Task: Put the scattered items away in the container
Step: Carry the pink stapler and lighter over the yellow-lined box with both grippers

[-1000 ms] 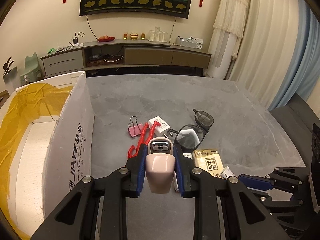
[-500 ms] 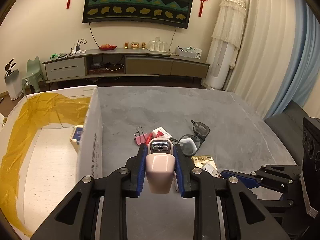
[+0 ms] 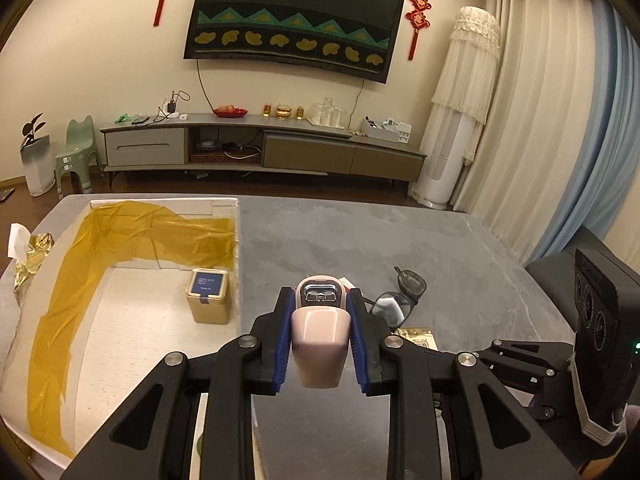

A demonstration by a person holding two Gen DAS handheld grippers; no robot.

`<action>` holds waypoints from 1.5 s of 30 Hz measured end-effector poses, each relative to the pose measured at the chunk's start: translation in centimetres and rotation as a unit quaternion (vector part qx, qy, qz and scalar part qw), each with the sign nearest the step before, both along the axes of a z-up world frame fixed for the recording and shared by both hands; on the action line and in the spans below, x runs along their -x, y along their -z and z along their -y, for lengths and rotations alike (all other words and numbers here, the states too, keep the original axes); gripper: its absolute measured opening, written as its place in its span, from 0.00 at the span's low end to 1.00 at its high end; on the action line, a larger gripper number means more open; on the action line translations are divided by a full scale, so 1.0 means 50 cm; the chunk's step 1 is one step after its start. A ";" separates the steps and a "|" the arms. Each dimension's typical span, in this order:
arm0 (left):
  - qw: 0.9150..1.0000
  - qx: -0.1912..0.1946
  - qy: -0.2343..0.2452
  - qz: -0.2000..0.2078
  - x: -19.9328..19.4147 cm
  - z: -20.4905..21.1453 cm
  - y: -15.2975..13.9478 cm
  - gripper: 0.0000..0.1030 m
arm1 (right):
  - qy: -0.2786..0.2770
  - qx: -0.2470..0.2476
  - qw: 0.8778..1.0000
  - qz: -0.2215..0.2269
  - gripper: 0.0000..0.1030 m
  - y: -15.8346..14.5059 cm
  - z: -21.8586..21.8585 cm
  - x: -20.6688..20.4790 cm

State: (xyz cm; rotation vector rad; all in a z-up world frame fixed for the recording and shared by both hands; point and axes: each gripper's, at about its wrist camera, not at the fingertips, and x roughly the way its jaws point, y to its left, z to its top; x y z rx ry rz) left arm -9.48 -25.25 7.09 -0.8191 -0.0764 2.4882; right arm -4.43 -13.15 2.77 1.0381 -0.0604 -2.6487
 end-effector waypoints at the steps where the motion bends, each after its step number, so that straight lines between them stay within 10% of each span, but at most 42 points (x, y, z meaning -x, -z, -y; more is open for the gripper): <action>1: 1.000 -0.002 -0.003 -0.001 0.001 0.008 -0.003 0.26 | -0.002 0.003 1.000 -0.001 0.20 -0.004 0.006 0.001; 12: 1.000 -0.017 -0.024 -0.007 -0.002 0.085 -0.026 0.26 | -0.028 0.060 0.998 0.004 0.20 -0.040 0.065 0.022; 45: 0.995 -0.049 -0.081 -0.008 0.045 0.264 -0.078 0.26 | -0.076 0.005 0.996 -0.050 0.20 -0.086 0.272 0.045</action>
